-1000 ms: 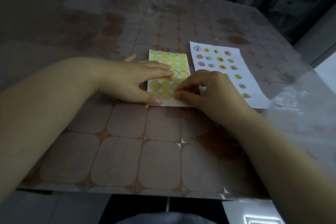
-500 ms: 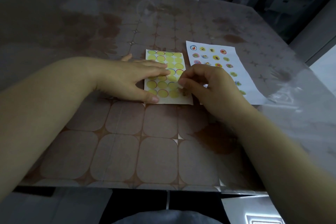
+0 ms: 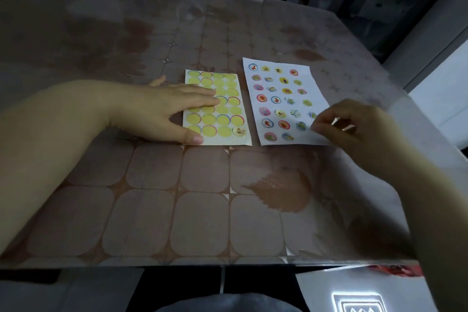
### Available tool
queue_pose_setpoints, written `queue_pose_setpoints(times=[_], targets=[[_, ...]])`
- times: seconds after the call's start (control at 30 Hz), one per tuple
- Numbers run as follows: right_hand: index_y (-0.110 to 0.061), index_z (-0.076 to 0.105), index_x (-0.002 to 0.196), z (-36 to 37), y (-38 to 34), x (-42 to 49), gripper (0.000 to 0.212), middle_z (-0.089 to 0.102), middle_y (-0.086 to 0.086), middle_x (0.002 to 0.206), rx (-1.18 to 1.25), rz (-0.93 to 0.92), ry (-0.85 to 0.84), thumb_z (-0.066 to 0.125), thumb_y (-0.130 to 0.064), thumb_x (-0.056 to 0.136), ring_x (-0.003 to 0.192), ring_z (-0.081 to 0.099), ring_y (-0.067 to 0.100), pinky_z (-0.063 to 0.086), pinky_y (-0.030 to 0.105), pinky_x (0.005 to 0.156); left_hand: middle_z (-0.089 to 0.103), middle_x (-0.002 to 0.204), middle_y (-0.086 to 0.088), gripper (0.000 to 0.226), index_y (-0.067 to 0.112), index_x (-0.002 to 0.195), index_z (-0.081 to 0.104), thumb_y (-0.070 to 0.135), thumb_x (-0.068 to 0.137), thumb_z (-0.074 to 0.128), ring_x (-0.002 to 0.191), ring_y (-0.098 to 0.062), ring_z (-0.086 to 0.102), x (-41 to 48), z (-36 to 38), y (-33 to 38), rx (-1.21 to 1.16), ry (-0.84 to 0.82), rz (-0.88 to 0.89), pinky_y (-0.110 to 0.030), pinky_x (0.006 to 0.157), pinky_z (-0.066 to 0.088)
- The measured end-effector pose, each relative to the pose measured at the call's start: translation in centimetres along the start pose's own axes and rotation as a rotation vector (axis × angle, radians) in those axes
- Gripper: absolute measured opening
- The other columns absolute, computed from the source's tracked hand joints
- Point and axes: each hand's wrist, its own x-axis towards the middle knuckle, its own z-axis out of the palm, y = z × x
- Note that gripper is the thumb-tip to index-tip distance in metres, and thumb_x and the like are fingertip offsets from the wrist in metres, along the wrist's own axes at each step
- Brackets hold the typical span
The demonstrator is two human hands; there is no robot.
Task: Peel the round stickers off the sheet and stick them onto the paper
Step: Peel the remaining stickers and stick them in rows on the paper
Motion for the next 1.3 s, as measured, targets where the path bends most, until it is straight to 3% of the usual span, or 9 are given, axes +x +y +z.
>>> queue_pose_setpoints(times=[0.1,0.23,0.43,0.67,0.8,0.9,1.0,1.1,1.3], targets=[[-0.022,0.066,0.077,0.8,0.6,-0.3,0.005,0.055,-0.018,0.077,-0.049,-0.059,0.054,0.065,-0.020,0.081,0.071,0.057,0.005,0.040,0.010,0.063,0.004,0.150,0.033,0.078,0.059,0.137,0.007,0.081,0.070,0.042,0.141,0.005,-0.001,0.2,0.1,0.0,-0.014,-0.017,0.011,-0.049,0.117,0.004],[-0.014,0.071,0.081,1.1,0.5,-0.4,0.005,0.061,-0.001,0.079,-0.112,-0.121,0.032,0.069,-0.017,0.078,0.069,0.056,0.014,0.049,0.030,0.067,0.004,0.149,0.036,0.076,0.061,0.136,0.006,0.080,0.072,0.042,0.140,0.007,-0.002,0.5,0.1,-0.4,0.006,-0.023,0.027,-0.047,0.116,0.003],[-0.016,0.071,0.075,1.4,0.2,-1.0,0.002,0.060,-0.005,0.074,-0.147,-0.171,0.032,0.071,-0.015,0.076,0.064,0.053,0.010,0.050,0.036,0.060,0.004,0.151,0.033,0.078,0.063,0.135,0.004,0.084,0.069,0.040,0.142,0.003,0.002,0.8,0.7,-1.3,0.022,0.011,0.004,-0.054,0.114,0.012],[-0.026,0.072,0.100,0.0,-0.8,-2.4,0.032,0.067,-0.005,0.110,-0.221,-0.165,-0.129,0.049,-0.036,0.081,0.087,0.066,0.020,0.054,0.041,0.073,0.004,0.149,0.035,0.075,0.063,0.135,0.006,0.081,0.071,0.042,0.141,0.006,0.000,0.6,0.3,-0.6,0.010,0.019,0.020,-0.053,0.115,0.009],[-0.021,0.067,0.110,0.0,-0.1,-2.8,0.029,0.064,-0.005,0.118,-0.185,-0.107,-0.079,0.052,-0.014,0.086,0.096,0.065,0.020,0.052,0.035,0.080,0.005,0.148,0.037,0.073,0.062,0.135,0.008,0.079,0.073,0.042,0.139,0.009,-0.001,0.4,0.3,-0.1,-0.010,-0.020,0.028,-0.048,0.116,0.002],[-0.020,0.068,0.110,0.2,0.3,-2.8,0.042,0.062,0.000,0.119,-0.225,-0.104,-0.072,0.051,0.005,0.082,0.092,0.063,0.022,0.048,0.032,0.073,0.005,0.148,0.036,0.072,0.062,0.135,0.009,0.078,0.073,0.042,0.139,0.009,-0.001,0.1,-0.2,0.4,-0.019,-0.016,0.032,-0.047,0.117,0.002],[-0.021,0.070,0.106,0.5,0.1,-2.6,0.043,0.061,0.006,0.117,-0.298,-0.160,-0.116,0.043,0.000,0.080,0.082,0.065,0.029,0.050,0.035,0.066,0.008,0.150,0.033,0.072,0.062,0.135,0.008,0.078,0.073,0.042,0.140,0.007,0.002,-0.3,-0.3,0.3,-0.022,-0.022,0.016,-0.049,0.117,0.004],[-0.019,0.069,0.108,0.2,-0.5,-2.2,0.038,0.058,0.006,0.121,-0.332,-0.157,-0.159,0.045,-0.002,0.084,0.084,0.065,0.030,0.051,0.037,0.071,0.009,0.151,0.030,0.074,0.062,0.135,0.007,0.079,0.071,0.039,0.141,0.003,0.004,-0.6,-0.5,0.4,-0.023,-0.007,-0.005,-0.052,0.116,0.008],[-0.025,0.064,0.108,0.7,-4.1,0.3,0.024,0.060,-0.006,0.109,-0.175,-0.152,-0.105,0.058,-0.021,0.086,0.075,0.060,0.007,0.043,0.024,0.072,0.012,0.153,0.025,0.079,0.056,0.138,0.011,0.077,0.066,0.034,0.142,0.001,0.005,-1.5,-1.6,1.9,-0.044,-0.037,-0.035,-0.049,0.117,0.004]])
